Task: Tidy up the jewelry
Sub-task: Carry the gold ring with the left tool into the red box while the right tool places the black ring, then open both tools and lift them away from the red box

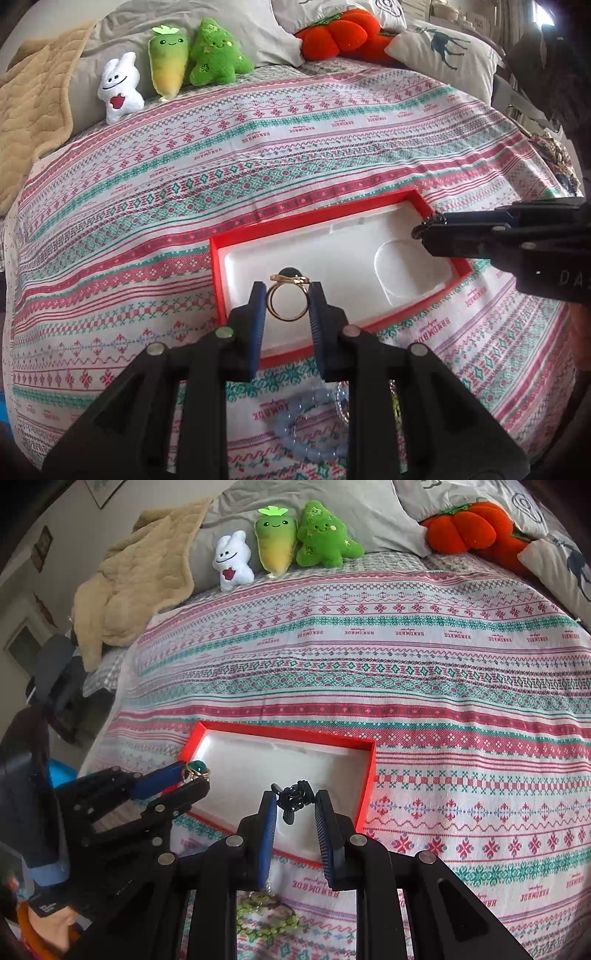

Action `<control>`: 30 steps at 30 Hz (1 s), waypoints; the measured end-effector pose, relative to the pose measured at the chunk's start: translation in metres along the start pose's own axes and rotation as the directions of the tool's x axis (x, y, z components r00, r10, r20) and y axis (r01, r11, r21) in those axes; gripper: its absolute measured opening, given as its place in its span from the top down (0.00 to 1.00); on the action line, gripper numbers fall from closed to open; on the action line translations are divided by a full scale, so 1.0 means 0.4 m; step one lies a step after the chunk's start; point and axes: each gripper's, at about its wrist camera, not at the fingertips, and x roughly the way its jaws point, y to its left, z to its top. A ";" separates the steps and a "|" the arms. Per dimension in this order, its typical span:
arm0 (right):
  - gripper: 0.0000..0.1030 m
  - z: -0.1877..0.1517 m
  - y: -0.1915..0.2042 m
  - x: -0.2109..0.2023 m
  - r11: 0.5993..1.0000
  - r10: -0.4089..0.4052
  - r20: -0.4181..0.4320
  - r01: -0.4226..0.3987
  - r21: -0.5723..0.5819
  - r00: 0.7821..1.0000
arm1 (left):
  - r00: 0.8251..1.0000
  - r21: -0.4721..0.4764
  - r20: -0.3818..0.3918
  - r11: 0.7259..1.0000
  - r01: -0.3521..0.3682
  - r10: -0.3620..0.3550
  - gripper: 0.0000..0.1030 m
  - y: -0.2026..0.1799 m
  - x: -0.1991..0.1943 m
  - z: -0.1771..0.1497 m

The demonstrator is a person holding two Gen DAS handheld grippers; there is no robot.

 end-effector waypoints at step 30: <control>0.35 -0.002 -0.032 -0.081 0.999 -0.042 0.055 0.041 0.018 0.998 | 1.000 -0.036 -0.014 0.999 0.005 -0.005 0.21 0.001 -0.066 -0.019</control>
